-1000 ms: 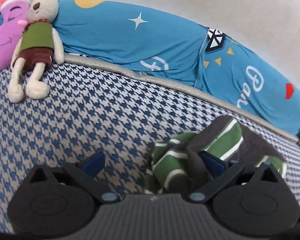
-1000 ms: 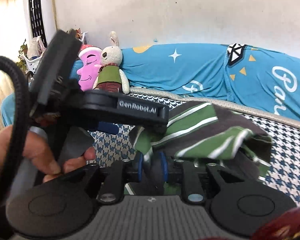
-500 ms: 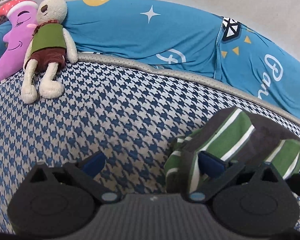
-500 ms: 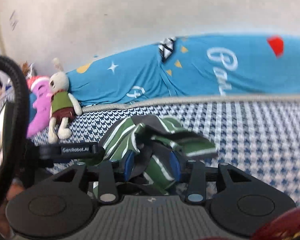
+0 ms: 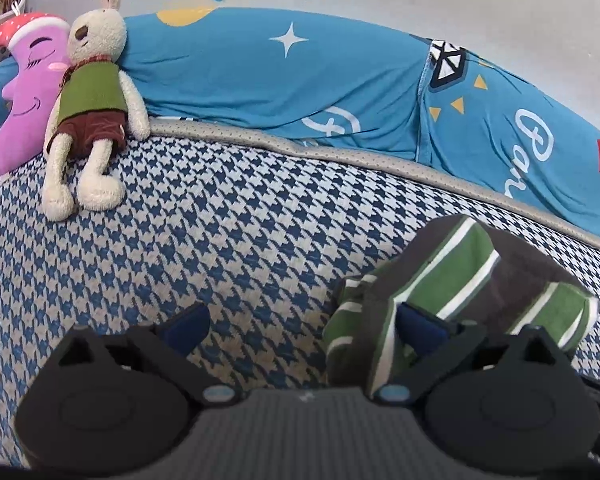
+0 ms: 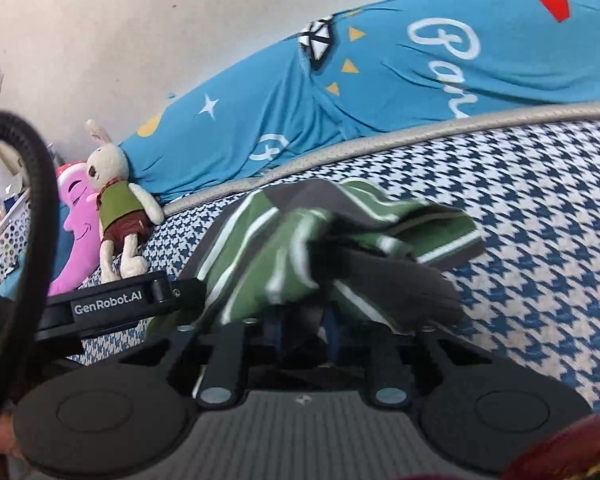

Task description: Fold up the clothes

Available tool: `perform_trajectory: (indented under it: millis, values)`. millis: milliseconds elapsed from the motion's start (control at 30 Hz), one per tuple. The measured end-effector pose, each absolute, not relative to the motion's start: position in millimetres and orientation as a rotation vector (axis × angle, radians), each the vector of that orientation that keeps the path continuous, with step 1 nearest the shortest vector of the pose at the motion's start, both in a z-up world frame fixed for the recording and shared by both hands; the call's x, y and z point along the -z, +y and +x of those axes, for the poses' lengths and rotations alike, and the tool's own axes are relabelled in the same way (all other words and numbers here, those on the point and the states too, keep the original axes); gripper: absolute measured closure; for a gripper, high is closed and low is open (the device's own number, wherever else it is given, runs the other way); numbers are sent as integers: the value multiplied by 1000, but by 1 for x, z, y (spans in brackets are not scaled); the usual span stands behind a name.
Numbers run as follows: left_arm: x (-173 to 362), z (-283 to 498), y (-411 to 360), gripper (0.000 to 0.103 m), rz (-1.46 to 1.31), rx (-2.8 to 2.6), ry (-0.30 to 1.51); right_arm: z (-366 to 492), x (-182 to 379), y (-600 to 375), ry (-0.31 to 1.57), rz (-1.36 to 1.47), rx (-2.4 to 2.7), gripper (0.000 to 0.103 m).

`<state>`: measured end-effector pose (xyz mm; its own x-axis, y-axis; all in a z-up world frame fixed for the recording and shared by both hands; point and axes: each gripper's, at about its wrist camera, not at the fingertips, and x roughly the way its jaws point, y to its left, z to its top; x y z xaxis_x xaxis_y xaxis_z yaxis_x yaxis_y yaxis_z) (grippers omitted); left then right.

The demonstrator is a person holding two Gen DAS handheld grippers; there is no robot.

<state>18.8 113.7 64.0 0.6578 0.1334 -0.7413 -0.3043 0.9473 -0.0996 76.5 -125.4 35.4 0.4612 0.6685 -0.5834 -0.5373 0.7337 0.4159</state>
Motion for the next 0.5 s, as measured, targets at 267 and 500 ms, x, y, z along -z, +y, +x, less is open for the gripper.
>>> perform_trajectory:
  millis: [267,500]
  values:
    - [-72,13,115,0,-177,-268,797,67,-37,-105,742,129,-797,84]
    - [-79,8,125,0,-167,-289,780,57,-34,-85,720,66,-857,84]
